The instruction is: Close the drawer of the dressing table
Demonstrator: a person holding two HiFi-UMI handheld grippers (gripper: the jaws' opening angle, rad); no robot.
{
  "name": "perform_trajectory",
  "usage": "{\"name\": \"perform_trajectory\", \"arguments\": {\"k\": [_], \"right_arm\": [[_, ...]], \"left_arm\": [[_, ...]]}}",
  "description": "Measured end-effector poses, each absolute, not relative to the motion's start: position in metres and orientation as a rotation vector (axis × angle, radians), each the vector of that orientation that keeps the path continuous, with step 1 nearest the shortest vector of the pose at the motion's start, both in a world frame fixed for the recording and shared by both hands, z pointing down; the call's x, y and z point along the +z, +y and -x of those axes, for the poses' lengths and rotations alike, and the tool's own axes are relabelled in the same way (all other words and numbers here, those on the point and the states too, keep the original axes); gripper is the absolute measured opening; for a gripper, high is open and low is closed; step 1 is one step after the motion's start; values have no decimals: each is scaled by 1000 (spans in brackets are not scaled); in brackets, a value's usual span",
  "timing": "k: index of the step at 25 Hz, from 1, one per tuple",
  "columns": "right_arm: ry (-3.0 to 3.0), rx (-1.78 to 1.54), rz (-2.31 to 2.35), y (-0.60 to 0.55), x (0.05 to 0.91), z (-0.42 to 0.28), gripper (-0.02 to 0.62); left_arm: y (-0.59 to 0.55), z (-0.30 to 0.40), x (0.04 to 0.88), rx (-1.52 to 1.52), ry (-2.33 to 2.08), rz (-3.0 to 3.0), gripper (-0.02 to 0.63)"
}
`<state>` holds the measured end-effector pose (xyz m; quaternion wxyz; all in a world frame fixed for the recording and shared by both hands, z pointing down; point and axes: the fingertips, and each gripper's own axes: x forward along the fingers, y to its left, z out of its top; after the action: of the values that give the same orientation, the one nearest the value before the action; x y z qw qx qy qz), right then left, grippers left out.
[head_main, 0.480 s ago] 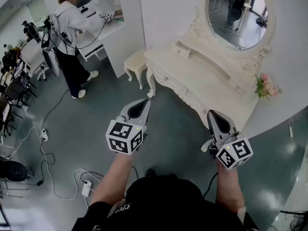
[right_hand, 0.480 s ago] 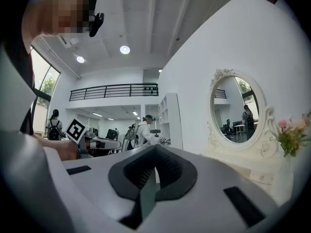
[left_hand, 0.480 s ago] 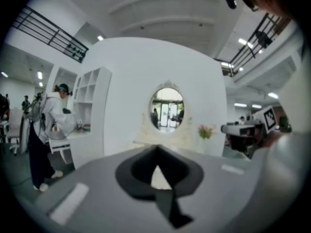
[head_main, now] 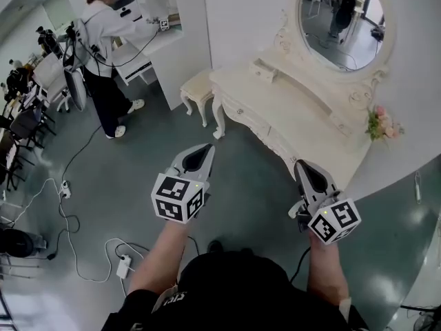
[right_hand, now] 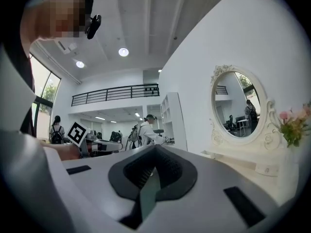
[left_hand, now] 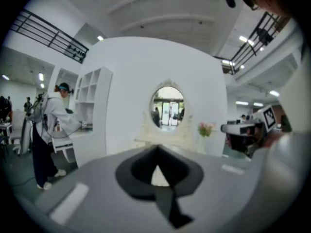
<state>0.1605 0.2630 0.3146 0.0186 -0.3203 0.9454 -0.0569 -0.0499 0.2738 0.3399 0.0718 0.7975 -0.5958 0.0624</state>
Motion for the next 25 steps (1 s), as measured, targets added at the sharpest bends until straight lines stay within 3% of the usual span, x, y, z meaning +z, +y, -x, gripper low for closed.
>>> {"name": "perform_trajectory", "arguments": {"k": [14, 25], "right_arm": [[2938, -186, 1040, 291, 327, -224, -6], [2986, -242, 946, 279, 342, -206, -6]], "left_arm": [[288, -10, 347, 181, -1743, -2401, 9], [280, -15, 359, 202, -1745, -2376, 9]]}}
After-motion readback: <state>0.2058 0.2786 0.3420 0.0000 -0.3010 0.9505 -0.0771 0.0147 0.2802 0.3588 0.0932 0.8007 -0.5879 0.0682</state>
